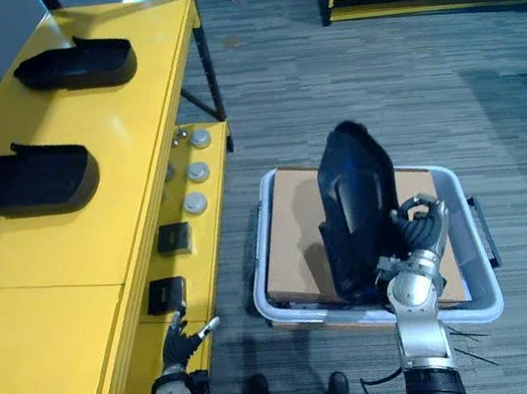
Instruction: Walk over and take plastic housings, then place them on the shelf
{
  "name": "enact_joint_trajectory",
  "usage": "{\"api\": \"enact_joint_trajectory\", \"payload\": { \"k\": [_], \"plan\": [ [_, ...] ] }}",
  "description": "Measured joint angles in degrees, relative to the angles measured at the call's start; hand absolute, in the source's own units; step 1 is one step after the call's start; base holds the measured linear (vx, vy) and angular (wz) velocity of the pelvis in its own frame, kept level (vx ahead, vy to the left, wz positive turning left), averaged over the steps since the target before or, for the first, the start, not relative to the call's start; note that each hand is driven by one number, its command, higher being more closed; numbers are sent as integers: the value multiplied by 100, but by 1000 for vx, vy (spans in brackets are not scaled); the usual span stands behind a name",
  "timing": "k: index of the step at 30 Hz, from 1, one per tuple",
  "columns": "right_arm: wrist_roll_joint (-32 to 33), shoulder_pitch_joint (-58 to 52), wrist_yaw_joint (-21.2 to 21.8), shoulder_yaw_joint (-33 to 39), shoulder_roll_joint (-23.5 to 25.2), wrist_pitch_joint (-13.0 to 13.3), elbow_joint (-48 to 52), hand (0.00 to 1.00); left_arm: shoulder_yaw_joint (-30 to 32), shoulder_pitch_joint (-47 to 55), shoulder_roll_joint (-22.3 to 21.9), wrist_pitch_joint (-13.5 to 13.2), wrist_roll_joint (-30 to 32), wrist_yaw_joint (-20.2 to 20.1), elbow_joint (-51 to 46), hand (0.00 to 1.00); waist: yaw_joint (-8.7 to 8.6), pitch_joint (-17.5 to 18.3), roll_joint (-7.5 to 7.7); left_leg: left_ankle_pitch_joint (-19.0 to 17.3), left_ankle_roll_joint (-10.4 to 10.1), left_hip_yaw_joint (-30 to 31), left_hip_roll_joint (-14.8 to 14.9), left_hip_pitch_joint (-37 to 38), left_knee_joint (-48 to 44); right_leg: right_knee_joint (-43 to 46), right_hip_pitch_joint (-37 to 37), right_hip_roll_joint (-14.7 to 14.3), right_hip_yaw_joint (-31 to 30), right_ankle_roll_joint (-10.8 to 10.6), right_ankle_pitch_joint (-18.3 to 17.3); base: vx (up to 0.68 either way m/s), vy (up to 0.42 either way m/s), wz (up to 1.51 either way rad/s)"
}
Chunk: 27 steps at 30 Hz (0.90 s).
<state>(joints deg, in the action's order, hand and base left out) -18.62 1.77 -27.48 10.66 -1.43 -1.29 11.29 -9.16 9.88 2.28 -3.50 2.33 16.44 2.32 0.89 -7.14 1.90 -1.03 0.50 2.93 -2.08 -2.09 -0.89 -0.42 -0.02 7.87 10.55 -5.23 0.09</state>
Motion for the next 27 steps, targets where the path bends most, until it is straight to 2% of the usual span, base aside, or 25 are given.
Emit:
{"api": "enact_joint_trajectory", "payload": {
  "k": [5,11,17,25,26,27],
  "plan": [
    [4,25,-7,-513,12,129,460,100,-426,-450,-2,-205,-13,267,-762,0,-5,165,-55,-19,29,-83,-1,105,0,-81,105,-5,-99,-7,51,-11,11,-7],
    [31,144,-33,-1018,114,315,633,100,-915,-765,21,-199,2,386,-767,0,-21,248,-95,-22,33,-161,-1,217,9,-82,170,-36,-162,-9,81,-43,5,-8],
    [335,355,-30,-1625,173,377,633,100,-1333,-1067,22,-187,3,511,-958,0,-25,269,-94,-21,35,-247,13,220,12,-148,148,-67,-280,13,168,-38,3,-10],
    [521,412,-13,-2252,259,553,633,100,-1879,-1491,39,-172,-2,651,-958,0,-53,568,-88,-18,37,-284,7,194,54,-182,103,-64,-306,9,192,1,2,-2],
    [526,449,-13,-2255,258,559,633,100,-1895,-1512,57,-172,-3,654,-958,100,-56,576,-86,-18,38,-284,6,195,54,-181,102,-63,-306,9,193,0,0,0],
    [532,468,-14,-2259,258,563,632,100,-1908,-1514,69,-172,-3,658,-958,100,-66,583,-84,-17,38,-284,6,195,54,-180,102,-63,-306,9,193,-42,0,0]
  ]
}}
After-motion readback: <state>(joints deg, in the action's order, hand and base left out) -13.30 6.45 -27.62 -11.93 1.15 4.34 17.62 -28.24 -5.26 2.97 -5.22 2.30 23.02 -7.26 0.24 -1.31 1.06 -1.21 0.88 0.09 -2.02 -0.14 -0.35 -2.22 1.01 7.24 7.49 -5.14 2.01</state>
